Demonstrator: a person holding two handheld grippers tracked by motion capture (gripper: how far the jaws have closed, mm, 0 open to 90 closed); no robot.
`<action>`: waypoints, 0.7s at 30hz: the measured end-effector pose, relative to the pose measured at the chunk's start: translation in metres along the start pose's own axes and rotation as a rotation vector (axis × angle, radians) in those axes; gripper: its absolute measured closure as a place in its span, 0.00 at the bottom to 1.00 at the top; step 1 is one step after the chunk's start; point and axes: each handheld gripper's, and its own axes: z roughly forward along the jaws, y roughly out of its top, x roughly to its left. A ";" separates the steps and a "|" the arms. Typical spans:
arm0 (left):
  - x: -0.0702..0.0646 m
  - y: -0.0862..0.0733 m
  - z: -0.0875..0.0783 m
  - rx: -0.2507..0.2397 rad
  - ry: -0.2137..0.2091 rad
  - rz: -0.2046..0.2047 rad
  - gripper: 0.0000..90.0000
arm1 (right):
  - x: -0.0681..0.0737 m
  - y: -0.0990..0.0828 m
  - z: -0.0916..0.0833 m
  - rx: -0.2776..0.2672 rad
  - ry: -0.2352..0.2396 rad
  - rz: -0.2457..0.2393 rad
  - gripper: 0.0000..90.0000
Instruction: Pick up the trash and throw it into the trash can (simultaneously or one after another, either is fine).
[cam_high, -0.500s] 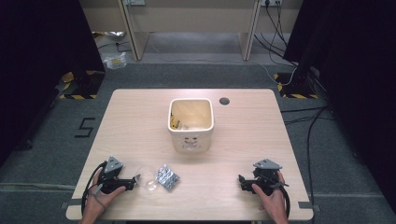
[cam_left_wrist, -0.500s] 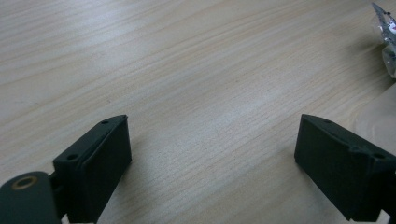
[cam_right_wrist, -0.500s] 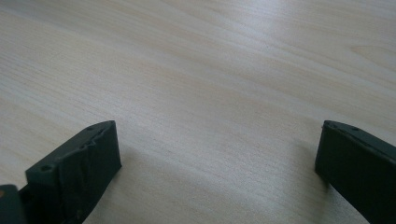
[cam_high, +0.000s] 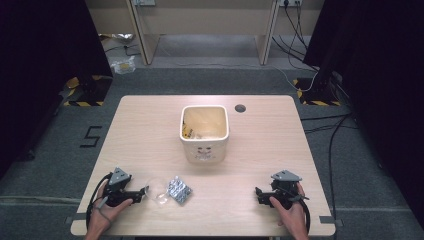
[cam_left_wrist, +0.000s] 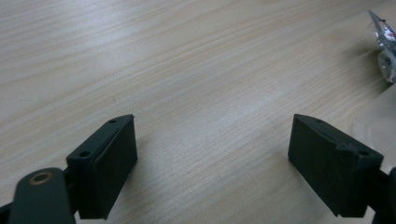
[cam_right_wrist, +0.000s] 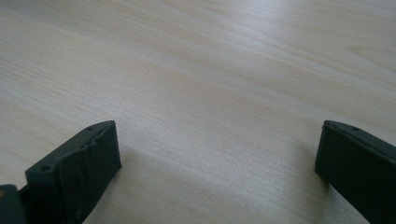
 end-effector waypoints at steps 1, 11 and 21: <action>0.000 0.000 0.000 -0.004 -0.005 -0.005 0.17 | 0.000 0.000 0.000 -0.001 0.001 -0.001 0.00; 0.003 0.015 -0.014 -0.037 -0.033 -0.016 0.17 | 0.000 0.000 0.001 -0.002 0.003 -0.002 0.00; 0.006 0.033 -0.032 -0.063 -0.019 0.018 0.17 | 0.000 0.001 0.001 -0.002 0.002 -0.002 0.00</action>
